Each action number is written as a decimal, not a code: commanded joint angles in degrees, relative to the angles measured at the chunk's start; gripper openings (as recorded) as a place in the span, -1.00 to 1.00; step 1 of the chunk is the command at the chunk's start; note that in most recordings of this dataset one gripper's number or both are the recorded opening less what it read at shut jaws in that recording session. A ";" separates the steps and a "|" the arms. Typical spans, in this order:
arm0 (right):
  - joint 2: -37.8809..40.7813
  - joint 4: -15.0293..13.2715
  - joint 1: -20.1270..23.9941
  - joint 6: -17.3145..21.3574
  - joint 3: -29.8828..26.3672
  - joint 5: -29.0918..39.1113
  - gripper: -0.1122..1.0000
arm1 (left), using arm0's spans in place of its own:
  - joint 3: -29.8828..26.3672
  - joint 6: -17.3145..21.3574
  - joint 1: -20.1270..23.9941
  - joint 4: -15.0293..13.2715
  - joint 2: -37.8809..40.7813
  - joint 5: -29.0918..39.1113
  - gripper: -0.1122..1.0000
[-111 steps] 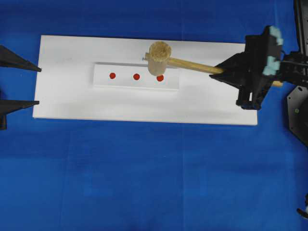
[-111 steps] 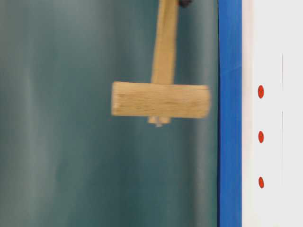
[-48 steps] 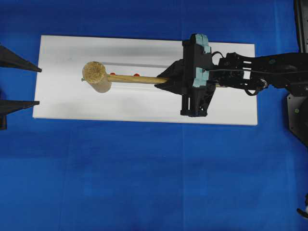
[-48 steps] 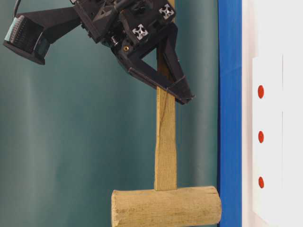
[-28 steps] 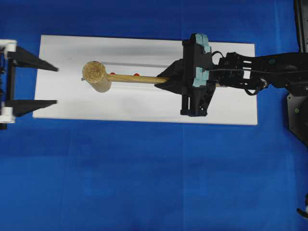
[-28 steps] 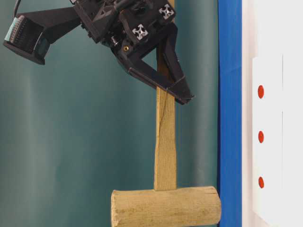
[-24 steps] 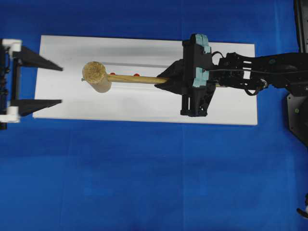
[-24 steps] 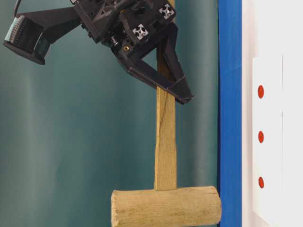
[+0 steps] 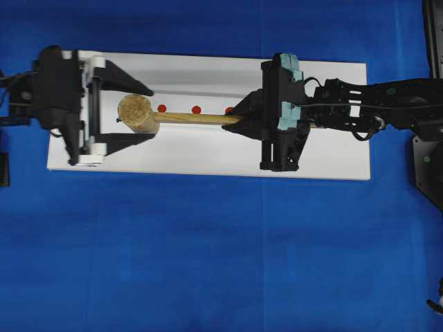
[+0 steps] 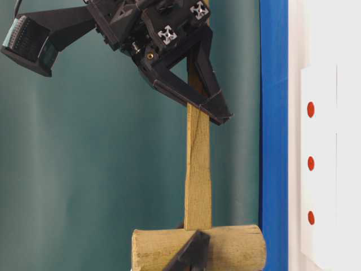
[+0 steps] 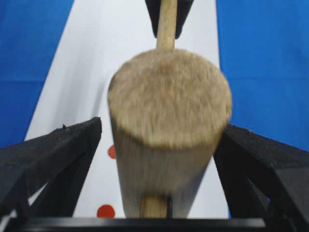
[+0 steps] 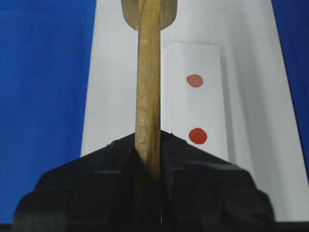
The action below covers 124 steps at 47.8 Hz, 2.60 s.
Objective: Hit the mark with a hammer.
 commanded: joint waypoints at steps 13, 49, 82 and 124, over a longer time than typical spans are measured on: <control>-1.32 -0.09 0.26 -0.09 -2.20 -1.23 -0.76 | -2.20 -0.18 0.26 -0.09 0.70 0.26 0.88; -1.32 -0.09 0.26 -0.18 -2.20 -0.62 -0.76 | -3.16 0.35 -0.09 0.00 1.58 0.18 0.00; -1.58 -0.09 0.53 0.18 -1.93 -1.32 0.59 | -3.08 -0.79 -0.09 -0.18 1.41 0.44 0.00; -1.67 -0.18 0.97 -11.34 -2.90 -3.52 0.85 | -3.78 -62.14 -1.93 0.00 -1.23 0.70 0.00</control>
